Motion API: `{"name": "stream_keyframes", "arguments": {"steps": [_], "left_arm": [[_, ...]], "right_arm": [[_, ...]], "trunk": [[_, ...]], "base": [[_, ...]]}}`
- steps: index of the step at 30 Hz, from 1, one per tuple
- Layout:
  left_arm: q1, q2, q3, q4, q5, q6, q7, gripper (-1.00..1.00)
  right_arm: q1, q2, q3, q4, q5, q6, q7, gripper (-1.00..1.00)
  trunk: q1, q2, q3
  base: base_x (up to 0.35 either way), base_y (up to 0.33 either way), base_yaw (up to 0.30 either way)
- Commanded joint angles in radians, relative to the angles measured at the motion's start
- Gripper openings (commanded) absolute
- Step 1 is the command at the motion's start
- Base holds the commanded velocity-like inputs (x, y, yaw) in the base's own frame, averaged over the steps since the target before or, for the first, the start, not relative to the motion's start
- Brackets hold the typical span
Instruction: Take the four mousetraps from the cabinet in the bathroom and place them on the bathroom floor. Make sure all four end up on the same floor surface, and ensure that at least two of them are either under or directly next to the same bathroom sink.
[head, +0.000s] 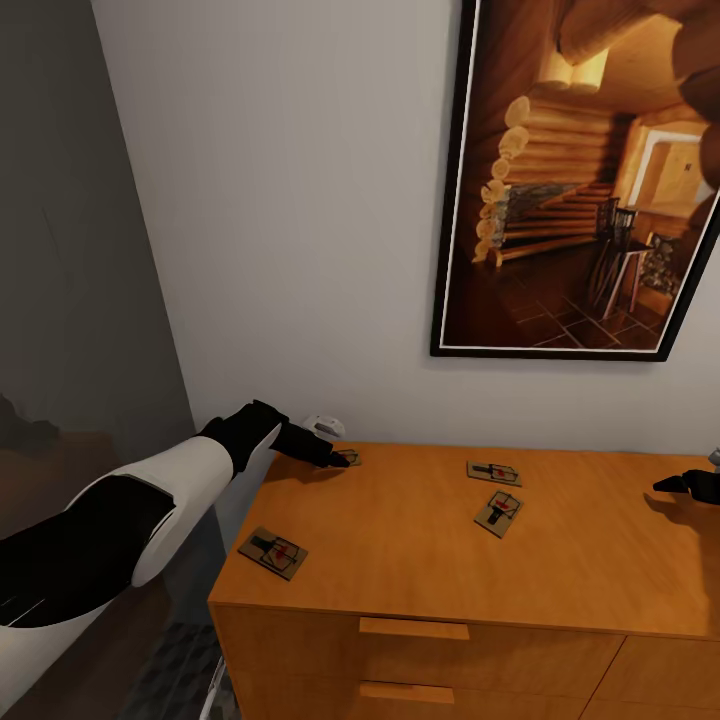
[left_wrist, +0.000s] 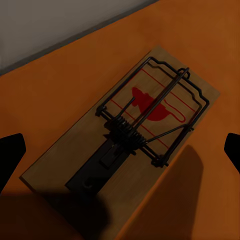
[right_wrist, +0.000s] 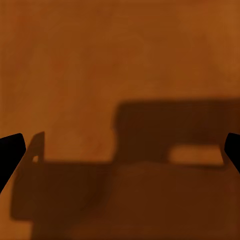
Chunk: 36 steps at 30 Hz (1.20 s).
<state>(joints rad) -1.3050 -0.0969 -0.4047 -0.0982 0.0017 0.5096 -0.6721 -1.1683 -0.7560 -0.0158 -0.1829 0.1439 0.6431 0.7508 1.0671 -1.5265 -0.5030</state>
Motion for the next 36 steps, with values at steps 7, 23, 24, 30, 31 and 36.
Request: {"name": "stream_keyframes", "arguments": {"steps": [7,23,24,30,31,36], "left_arm": [[0.000,0.000,-0.019,0.005,-0.015,0.007,-0.001,1.00],[0.000,0.000,-0.019,0.016,-0.016,0.007,-0.001,1.00],[0.000,0.000,-0.019,0.016,-0.016,0.007,0.000,1.00],[0.000,0.000,-0.019,0.017,-0.016,0.007,0.000,1.00],[0.000,0.000,-0.019,0.016,-0.015,0.007,0.000,1.00],[0.000,0.000,-0.019,0.016,-0.015,0.007,0.000,1.00]], "right_arm": [[-0.001,0.000,-0.002,-0.001,0.010,0.003,0.007,1.00],[-0.001,0.000,-0.002,-0.001,0.009,0.003,0.007,1.00],[-0.001,0.000,-0.002,-0.001,0.009,0.003,0.007,1.00],[-0.001,0.000,-0.002,-0.001,0.009,0.003,0.007,1.00],[-0.001,0.000,-0.002,-0.001,0.009,0.003,0.007,1.00],[-0.001,0.000,-0.002,-0.001,0.009,0.003,0.007,1.00]], "trunk": [[0.000,0.000,-0.001],[0.000,0.000,-0.001],[0.000,0.000,-0.001],[0.000,0.000,-0.001],[0.000,0.000,-0.001],[0.000,0.000,-0.001]], "base": [[0.000,0.000,0.000],[0.000,0.000,0.000],[0.000,0.000,0.000],[0.000,0.000,0.000],[0.000,0.000,0.000],[0.000,0.000,0.000]]}}
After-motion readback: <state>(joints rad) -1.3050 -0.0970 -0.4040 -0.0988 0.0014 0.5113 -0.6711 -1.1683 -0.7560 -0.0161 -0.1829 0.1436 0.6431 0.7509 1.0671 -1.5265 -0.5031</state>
